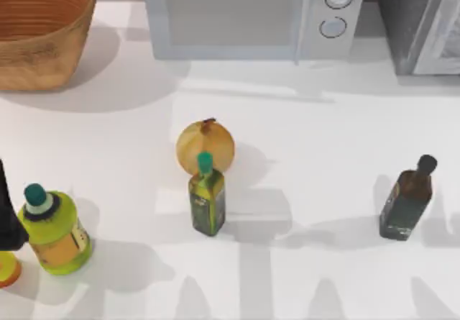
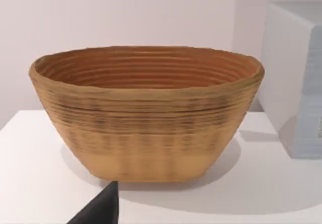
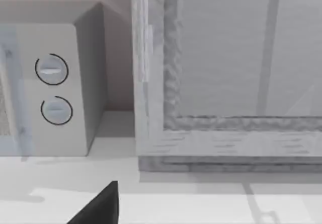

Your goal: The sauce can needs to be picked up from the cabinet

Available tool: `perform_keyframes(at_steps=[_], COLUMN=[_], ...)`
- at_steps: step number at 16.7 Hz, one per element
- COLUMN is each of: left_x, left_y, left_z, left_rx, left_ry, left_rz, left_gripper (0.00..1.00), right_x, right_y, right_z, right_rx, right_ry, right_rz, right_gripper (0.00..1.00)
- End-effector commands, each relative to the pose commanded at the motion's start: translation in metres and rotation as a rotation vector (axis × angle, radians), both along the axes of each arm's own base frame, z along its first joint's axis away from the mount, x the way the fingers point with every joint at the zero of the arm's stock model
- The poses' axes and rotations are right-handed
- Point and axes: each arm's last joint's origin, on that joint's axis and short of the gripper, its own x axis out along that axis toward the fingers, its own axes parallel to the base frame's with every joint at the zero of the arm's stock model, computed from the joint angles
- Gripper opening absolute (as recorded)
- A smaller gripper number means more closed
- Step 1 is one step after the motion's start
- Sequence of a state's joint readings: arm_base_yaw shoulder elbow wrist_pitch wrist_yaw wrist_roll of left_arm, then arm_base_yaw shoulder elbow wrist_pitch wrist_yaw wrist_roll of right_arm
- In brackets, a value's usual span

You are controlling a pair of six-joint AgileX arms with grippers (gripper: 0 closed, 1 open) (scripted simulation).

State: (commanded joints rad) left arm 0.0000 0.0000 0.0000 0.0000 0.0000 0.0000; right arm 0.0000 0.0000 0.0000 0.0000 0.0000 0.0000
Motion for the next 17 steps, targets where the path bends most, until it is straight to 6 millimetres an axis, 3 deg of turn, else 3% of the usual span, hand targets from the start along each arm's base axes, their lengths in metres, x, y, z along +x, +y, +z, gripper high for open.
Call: perform_keyframes(at_steps=[4, 7, 12, 17], left_x=[0.0, 0.0, 0.0, 0.0], left_y=[0.0, 0.0, 0.0, 0.0], left_z=[0.0, 0.0, 0.0, 0.0], left_rx=[0.0, 0.0, 0.0, 0.0], left_ry=[0.0, 0.0, 0.0, 0.0], left_rz=[0.0, 0.0, 0.0, 0.0], left_gripper=[1.0, 1.0, 1.0, 1.0], right_x=[0.0, 0.001, 0.018, 0.061], right_y=[0.0, 0.002, 0.007, 0.019], right_z=[0.008, 0.04, 0.136, 0.242], right_rx=[0.0, 0.0, -0.002, -0.002], right_ry=[0.005, 0.019, 0.031, 0.027], right_rz=[0.001, 0.003, 0.002, 0.0], right_gripper=[1.0, 1.0, 1.0, 1.0])
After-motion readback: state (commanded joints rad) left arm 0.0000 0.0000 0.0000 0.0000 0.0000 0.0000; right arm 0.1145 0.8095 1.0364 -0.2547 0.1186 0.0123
